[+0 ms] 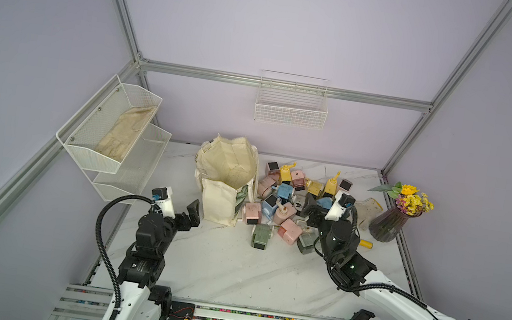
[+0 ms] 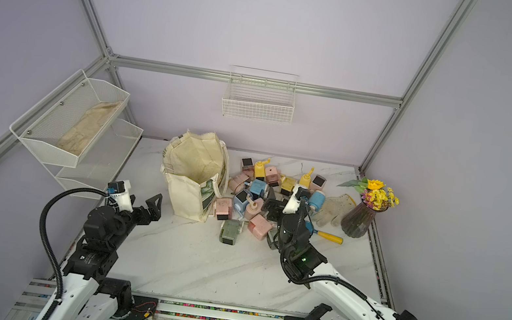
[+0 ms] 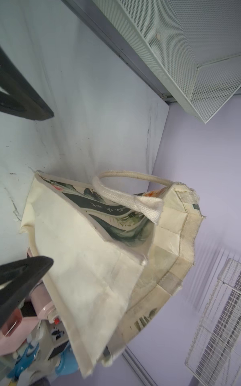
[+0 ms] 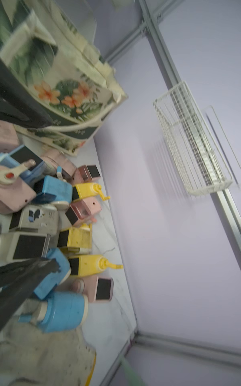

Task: Take out the pencil sharpeners from the tote bags
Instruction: Reset both arms

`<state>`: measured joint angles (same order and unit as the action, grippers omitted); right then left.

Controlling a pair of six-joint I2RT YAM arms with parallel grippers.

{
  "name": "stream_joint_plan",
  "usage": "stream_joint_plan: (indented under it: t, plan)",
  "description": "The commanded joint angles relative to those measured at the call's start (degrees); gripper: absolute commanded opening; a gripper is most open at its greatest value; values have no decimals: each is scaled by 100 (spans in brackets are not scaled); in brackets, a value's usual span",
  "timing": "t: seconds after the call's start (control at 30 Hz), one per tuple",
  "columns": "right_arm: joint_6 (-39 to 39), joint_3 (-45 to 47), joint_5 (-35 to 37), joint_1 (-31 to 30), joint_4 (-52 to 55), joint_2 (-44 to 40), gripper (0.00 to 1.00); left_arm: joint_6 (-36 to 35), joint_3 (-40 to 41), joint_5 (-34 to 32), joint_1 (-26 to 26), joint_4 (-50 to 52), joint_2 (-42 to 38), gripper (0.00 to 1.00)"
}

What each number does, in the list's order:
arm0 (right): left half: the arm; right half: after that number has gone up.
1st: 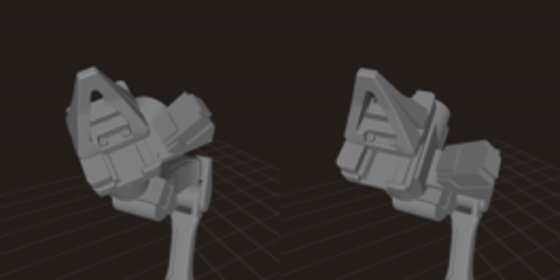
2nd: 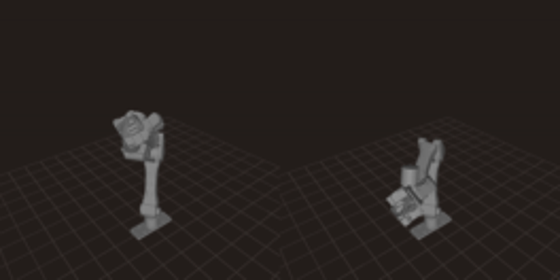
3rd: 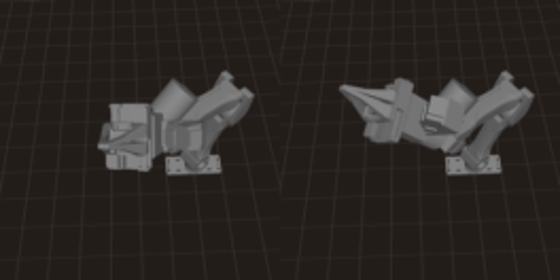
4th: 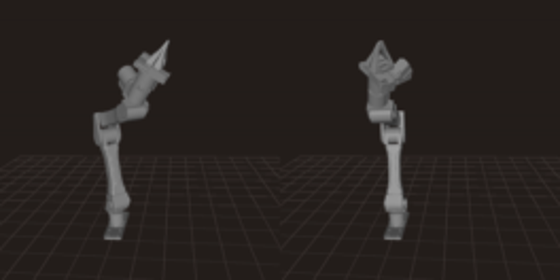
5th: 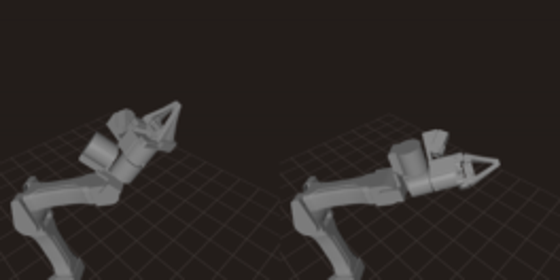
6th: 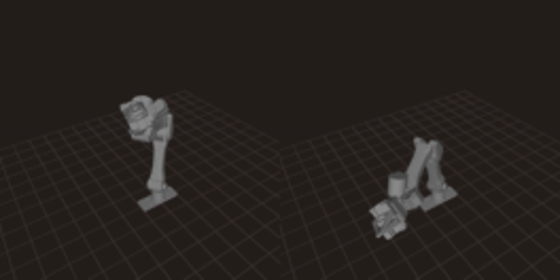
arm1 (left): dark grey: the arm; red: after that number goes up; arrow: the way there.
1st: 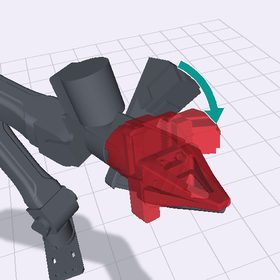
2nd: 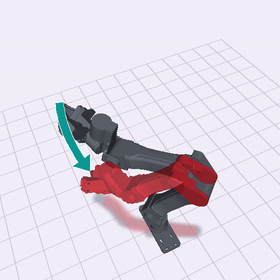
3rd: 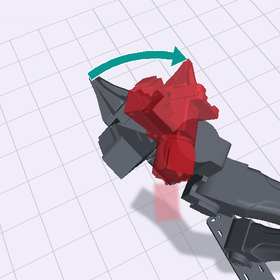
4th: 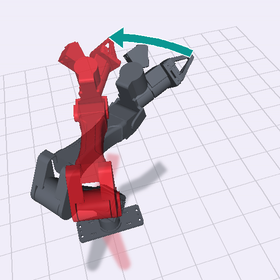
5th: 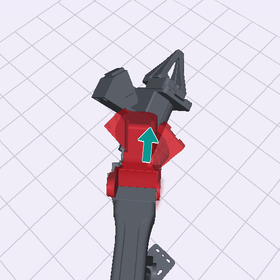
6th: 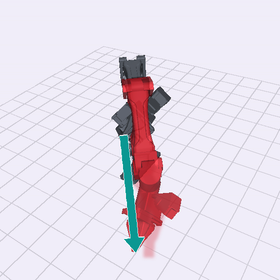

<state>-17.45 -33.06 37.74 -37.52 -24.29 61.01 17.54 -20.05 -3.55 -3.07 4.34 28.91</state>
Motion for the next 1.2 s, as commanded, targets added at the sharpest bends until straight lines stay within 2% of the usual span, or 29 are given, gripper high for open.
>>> stream_joint_plan:
  t: [0.0, 0.03, 0.1, 0.17, 0.3, 0.37, 0.43, 0.47, 0.53, 0.6, 0.63, 0.7, 0.73, 0.77, 0.8, 0.83, 0.9, 0.93, 1.0, 1.03, 1.17]
  plan:
    - [311, 342, 373, 495, -853, 305, 97, -504, 1098, -1582, -200, -1872, -82, 100]
    - [500, 427, 235, 735, -1168, 487, 97, -603, 1103, -1678, -211, -1799, -121, 100]
    - [300, 272, -104, 977, -916, 599, 97, -999, 1159, -1778, -220, -1986, -28, 100]
    - [454, 322, -149, 1252, -1284, 716, 97, -1255, 1260, -1814, -211, -2378, 337, 100]
    - [748, 473, -982, 2116, -2264, 1325, 97, -1196, 1239, -2298, -183, -3964, 2350, 100]
    - [928, 647, -1221, 2327, -3035, 1907, 97, -1328, 750, -1909, -180, -3949, 3148, 100]
    - [1672, 811, -1072, 2361, -4283, 2543, 97, -1360, 348, -1827, -145, -4118, 3883, 100]
    - [1530, 718, -1236, 2360, -4279, 2644, 97, -1405, 160, -1861, -116, -4230, 4231, 100]
    - [1510, 825, -1535, 2599, -5339, 2999, 97, -1555, -18, -1792, -62, -4567, 4667, 100]
    - [1589, 746, -1782, 2823, -5537, 3210, 97, -1636, 125, -1462, 92, -5463, 5098, 100]
    - [1565, 799, -1883, 2911, -5706, 3325, 97, -1427, 163, -1196, 302, -5821, 5583, 100]
    - [1584, 1050, -2007, 3032, -6700, 3836, 97, -1528, 286, -1132, 402, -7082, 6313, 100]
    - [1754, 1129, -2080, 3056, -7364, 4266, 97, -1456, 141, -920, 412, -6440, 6078, 100]
    - [1857, 1133, -2049, 3052, -7714, 4382, 97, -1340, -178, -1013, 416, -5441, 5872, 100]
    - [1593, 1021, -2126, 3087, -7043, 4144, 97, -1285, -314, -1029, 421, -5056, 5828, 100]
    - [1392, 855, -2230, 3187, -6512, 4055, 97, -1351, -191, -1098, 408, -5485, 5955, 100]
    - [1371, 686, -2366, 3365, -6451, 4198, 97, -1476, 24, -1092, 396, -6321, 6181, 100]
    - [1205, 597, -2477, 3433, -5977, 4075, 97, -1478, -6, -1097, 393, -6232, 6159, 100]
    - [1378, 660, -2446, 3453, -6335, 4171, 97, -1434, -157, -1097, 391, -5744, 6038, 100]
    - [1337, 636, -2439, 3453, -6189, 4126, 97, -1381, -173, -1095, 391, -5617, 5990, 100]
    - [1390, 706, -2385, 3444, -6329, 4096, 97, -1499, -118, -965, 388, -5806, 6032, 100]
